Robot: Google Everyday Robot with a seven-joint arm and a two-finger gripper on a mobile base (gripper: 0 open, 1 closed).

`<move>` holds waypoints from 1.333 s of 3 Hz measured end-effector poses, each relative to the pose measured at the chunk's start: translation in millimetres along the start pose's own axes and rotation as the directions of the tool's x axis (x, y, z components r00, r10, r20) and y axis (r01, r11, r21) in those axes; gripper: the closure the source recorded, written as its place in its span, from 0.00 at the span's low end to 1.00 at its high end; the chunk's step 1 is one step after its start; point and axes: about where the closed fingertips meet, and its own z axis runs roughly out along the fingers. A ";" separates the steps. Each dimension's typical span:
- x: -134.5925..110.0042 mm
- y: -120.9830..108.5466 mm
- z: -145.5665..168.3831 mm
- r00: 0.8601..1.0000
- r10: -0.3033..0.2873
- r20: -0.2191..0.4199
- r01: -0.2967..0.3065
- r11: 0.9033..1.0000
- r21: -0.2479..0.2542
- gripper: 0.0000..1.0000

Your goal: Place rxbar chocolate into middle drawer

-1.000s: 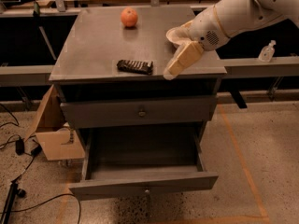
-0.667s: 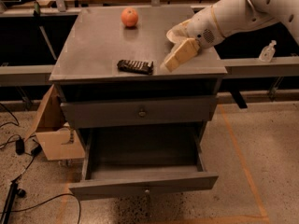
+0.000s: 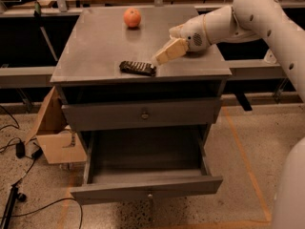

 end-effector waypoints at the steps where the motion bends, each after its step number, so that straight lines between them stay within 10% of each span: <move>1: 6.7 -6.6 24.3 1.000 0.014 -0.013 -0.014 0.999 0.049 0.00; 3: 36.2 -14.9 78.4 0.997 0.038 -0.071 -0.033 0.997 0.068 0.00; 4: 42.6 -18.1 90.9 0.996 0.036 -0.086 -0.030 0.997 0.064 0.18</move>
Offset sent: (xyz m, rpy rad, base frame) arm 0.0388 0.0500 -0.0786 -0.0897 0.0114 -0.1069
